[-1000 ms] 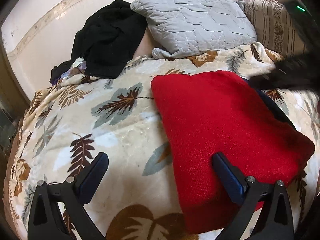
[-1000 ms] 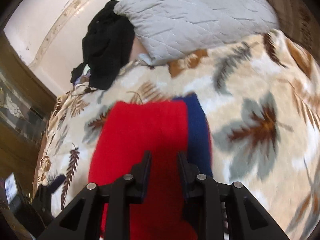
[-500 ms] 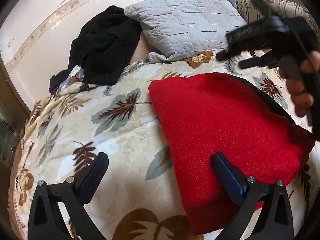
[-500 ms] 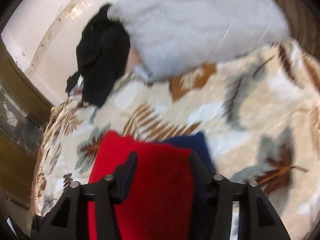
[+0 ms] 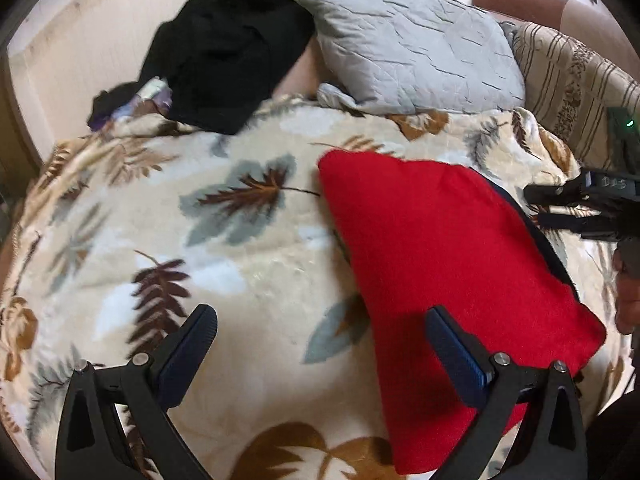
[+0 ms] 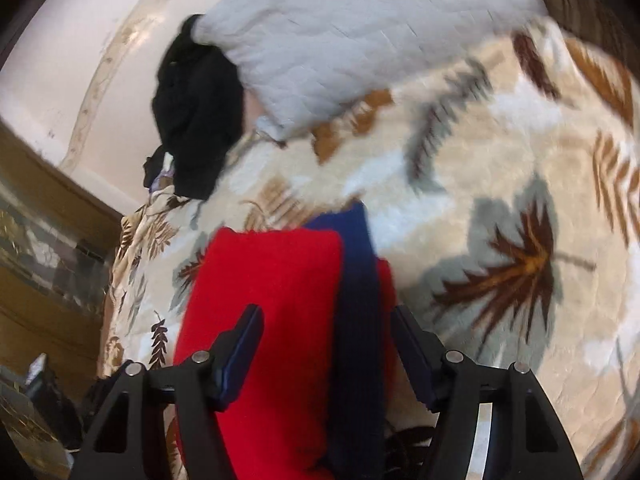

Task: Fold small clothes

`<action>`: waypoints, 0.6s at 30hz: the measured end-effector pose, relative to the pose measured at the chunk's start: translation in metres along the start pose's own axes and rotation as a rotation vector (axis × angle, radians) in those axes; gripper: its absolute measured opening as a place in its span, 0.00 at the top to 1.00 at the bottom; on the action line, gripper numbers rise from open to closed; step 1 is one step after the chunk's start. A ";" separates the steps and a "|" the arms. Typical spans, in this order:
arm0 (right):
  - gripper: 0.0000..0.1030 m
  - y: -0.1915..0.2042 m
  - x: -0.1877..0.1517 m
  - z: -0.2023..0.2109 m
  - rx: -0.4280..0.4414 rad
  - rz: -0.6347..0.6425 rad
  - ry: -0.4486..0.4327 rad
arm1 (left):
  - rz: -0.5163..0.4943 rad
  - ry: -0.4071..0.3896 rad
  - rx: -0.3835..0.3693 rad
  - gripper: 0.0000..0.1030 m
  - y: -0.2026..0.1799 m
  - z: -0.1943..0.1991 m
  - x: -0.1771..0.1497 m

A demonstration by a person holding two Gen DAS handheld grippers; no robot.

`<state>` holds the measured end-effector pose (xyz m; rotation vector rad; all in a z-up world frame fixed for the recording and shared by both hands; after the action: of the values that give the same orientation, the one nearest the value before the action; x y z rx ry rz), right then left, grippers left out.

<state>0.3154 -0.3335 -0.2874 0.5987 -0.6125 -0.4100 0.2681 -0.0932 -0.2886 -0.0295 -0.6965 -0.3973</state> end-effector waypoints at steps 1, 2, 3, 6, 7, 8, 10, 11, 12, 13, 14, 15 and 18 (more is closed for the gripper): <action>0.33 -0.008 -0.002 -0.001 -0.016 -0.018 0.008 | -0.012 -0.005 -0.019 0.00 -0.006 0.002 -0.001; 0.32 -0.010 -0.002 -0.004 -0.009 -0.024 0.013 | -0.024 -0.015 -0.039 0.00 -0.012 0.006 -0.001; 0.32 -0.010 -0.004 -0.007 0.024 -0.033 0.030 | -0.038 -0.025 -0.064 0.00 -0.019 0.010 0.000; 0.30 -0.005 -0.015 -0.026 0.160 -0.092 0.110 | -0.083 -0.007 -0.138 0.00 -0.039 0.012 -0.004; 0.29 -0.005 -0.018 -0.032 0.171 -0.098 0.119 | -0.098 0.012 -0.148 0.00 -0.045 0.008 -0.008; 0.29 -0.002 -0.018 -0.034 0.178 -0.085 0.101 | -0.107 0.024 -0.154 0.00 -0.049 0.005 -0.010; 0.33 0.007 -0.018 -0.034 0.210 -0.074 0.088 | -0.104 0.037 -0.172 0.00 -0.056 0.003 -0.012; 0.40 0.010 -0.017 -0.032 0.207 -0.061 0.079 | -0.097 0.037 -0.186 0.00 -0.057 0.004 -0.012; 0.61 0.016 -0.017 -0.030 0.190 -0.027 0.074 | -0.094 0.035 -0.194 0.00 -0.057 0.006 -0.011; 0.62 0.025 -0.017 -0.024 0.191 0.014 0.060 | -0.088 0.024 -0.206 0.00 -0.057 0.010 -0.009; 0.63 0.033 -0.017 -0.018 0.193 0.049 0.046 | -0.084 0.014 -0.213 0.00 -0.056 0.013 -0.008; 0.63 0.040 -0.015 -0.013 0.195 0.080 0.032 | -0.083 0.004 -0.224 0.00 -0.055 0.016 -0.006; 0.64 0.033 -0.017 -0.017 0.150 0.085 0.038 | -0.094 0.014 -0.211 0.00 -0.052 0.013 -0.007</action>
<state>0.3196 -0.2924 -0.2848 0.7191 -0.6341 -0.2735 0.2359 -0.1367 -0.2883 -0.1945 -0.6417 -0.5594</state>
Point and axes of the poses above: each gripper's, at about its wrist camera, not at the fingertips, and z roughly against the way its jaws point, y to its left, x to its top, the point moved 10 cm from there along -z, roughly the way its jaws point, and after that the axes turned 8 degrees about x, right-handed, at the moved point
